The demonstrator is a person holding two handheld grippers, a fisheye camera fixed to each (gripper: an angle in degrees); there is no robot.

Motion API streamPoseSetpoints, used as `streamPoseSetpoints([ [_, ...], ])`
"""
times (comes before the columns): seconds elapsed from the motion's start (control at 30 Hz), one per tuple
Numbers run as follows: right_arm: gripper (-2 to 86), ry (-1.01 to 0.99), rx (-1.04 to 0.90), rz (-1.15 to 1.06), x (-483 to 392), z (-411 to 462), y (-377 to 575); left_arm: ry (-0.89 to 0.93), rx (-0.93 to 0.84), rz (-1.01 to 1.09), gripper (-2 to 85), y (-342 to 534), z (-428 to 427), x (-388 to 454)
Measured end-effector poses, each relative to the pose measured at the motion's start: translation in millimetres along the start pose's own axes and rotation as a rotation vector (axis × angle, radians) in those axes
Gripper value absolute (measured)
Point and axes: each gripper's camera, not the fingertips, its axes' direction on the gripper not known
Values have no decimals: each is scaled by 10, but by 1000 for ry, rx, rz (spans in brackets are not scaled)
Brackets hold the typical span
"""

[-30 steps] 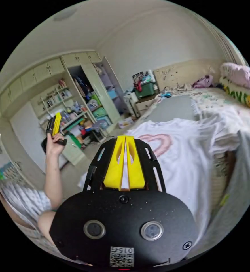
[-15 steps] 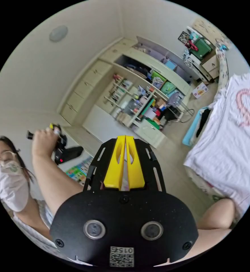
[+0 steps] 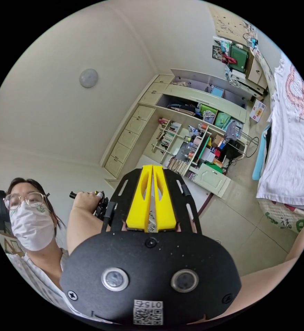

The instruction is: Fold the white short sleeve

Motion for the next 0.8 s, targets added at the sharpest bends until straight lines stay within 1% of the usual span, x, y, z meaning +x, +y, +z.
streamPoseSetpoints([
  [0.13,-5,17,35,10,-76,-107,34,27,-13,1,-9,-81,166,140],
  [0.2,-5,8,21,28,-107,-94,53,68,5,13,-9,-114,237,211],
  [0.27,-5,-35,8,93,-90,-63,84,110,7,42,-9,-146,349,325],
  [0.37,-5,-34,46,165,-110,-79,181,172,27,77,-9,-176,454,427],
  [0.43,-5,-13,52,138,-144,-75,175,190,16,91,-9,-186,507,463],
  [0.5,-5,67,79,74,-193,-95,69,185,-3,99,-9,-165,526,476],
  [0.53,-5,84,135,59,-194,-135,-5,169,-8,104,-9,-147,511,470],
  [0.57,-5,22,187,67,-173,-178,-80,141,-4,115,-9,-124,472,453],
  [0.6,-5,-23,193,68,-170,-176,-111,121,0,114,-9,-111,446,434],
  [0.63,-5,-46,141,17,-232,-87,-143,88,18,94,-9,-86,393,376],
  [0.67,-5,49,61,-29,-306,57,-114,81,49,71,-9,-62,354,306],
  [0.73,-5,119,16,-27,-277,187,-6,98,61,73,-9,-16,374,242],
  [0.8,-5,46,21,63,-107,225,90,104,11,111,-9,46,475,220],
])
